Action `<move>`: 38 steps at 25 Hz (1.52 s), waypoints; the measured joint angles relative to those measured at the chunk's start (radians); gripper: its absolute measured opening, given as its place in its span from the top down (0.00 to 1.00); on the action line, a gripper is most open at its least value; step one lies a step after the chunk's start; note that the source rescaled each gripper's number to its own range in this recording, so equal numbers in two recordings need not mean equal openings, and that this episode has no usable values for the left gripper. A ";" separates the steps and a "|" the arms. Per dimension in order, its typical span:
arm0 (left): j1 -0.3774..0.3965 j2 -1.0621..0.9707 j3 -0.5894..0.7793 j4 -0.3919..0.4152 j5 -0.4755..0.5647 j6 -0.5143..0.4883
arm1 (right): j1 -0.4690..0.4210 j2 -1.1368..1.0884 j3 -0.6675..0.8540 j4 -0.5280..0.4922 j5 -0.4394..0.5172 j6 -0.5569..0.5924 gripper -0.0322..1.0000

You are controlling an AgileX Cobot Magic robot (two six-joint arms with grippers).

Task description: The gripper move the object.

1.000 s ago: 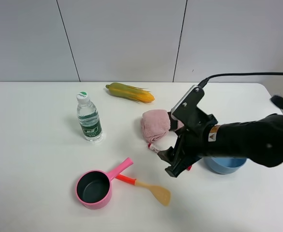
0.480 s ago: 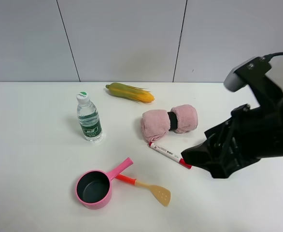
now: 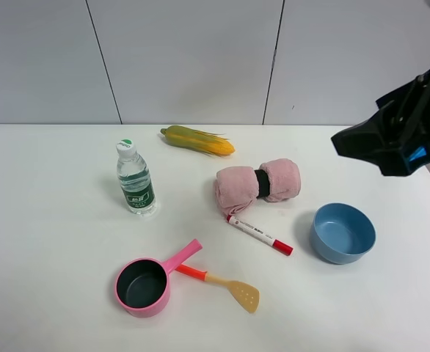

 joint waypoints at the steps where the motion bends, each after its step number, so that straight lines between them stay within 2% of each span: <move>1: 0.000 0.000 0.000 0.000 0.000 0.000 | 0.000 0.000 -0.012 -0.026 0.016 0.000 0.35; 3: 0.000 0.000 0.000 0.000 0.000 0.000 | 0.000 0.000 -0.031 -0.048 0.040 0.000 0.35; 7: 0.000 0.000 0.000 0.000 0.000 0.000 | 0.000 0.000 -0.042 -0.027 0.047 0.000 0.35; 12: 0.000 0.000 0.000 0.000 0.000 0.000 | 0.000 0.000 -0.042 0.131 0.058 -0.016 0.35; 16: 0.000 0.000 0.000 0.000 0.000 0.000 | 0.000 0.000 -0.042 0.227 0.063 -0.074 0.35; 22: 0.000 0.000 0.000 0.000 0.000 0.000 | -0.009 0.000 -0.042 0.223 0.058 -0.134 0.35; 25: 0.000 0.000 0.000 0.000 0.000 0.000 | -0.072 0.000 -0.043 0.209 0.053 -0.152 0.35; 29: 0.000 0.000 0.000 0.000 0.000 0.000 | -0.217 0.000 -0.043 0.195 0.069 -0.211 0.35; 38: 0.000 0.000 0.000 0.000 0.000 0.000 | -0.549 -0.049 -0.043 0.188 0.198 -0.235 0.35</move>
